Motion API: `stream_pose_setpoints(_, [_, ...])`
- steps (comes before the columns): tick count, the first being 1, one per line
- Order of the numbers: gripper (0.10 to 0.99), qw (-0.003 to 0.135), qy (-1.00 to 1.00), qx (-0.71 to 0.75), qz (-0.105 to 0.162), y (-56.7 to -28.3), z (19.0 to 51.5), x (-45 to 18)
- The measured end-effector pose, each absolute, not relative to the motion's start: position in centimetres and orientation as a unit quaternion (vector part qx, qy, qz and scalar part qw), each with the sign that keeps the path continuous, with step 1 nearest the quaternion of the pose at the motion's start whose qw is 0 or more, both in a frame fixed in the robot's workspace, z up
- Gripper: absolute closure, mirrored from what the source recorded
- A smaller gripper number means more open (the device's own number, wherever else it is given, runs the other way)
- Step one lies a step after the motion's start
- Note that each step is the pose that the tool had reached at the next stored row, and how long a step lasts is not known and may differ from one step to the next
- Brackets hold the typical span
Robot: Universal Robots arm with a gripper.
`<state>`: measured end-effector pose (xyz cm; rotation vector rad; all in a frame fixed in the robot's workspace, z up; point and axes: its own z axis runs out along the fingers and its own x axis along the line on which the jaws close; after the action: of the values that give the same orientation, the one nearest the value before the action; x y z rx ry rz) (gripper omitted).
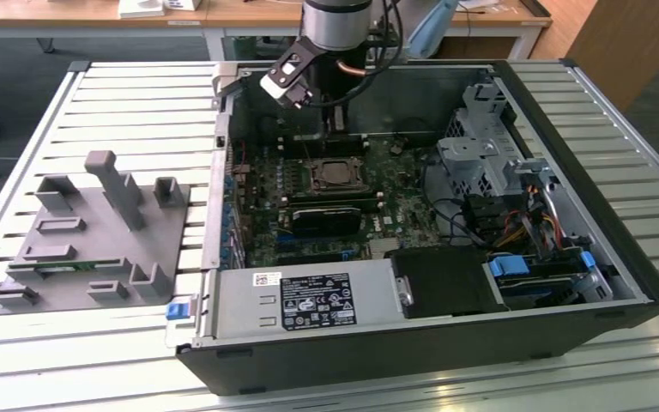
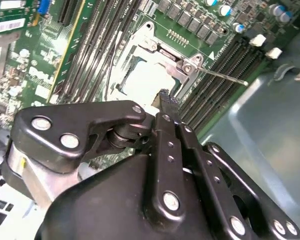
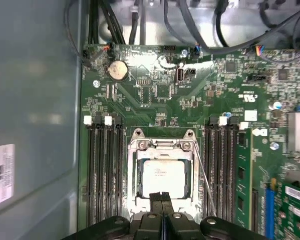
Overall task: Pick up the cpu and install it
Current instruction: 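Install the first cpu locking lever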
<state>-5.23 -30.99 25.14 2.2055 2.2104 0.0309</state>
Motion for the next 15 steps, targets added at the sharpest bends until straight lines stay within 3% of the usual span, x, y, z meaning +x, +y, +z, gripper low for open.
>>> stream_pose_setpoints(15, [0.980, 0.009, 0.744, 0.668, 0.010, -31.0, 26.7, -5.2])
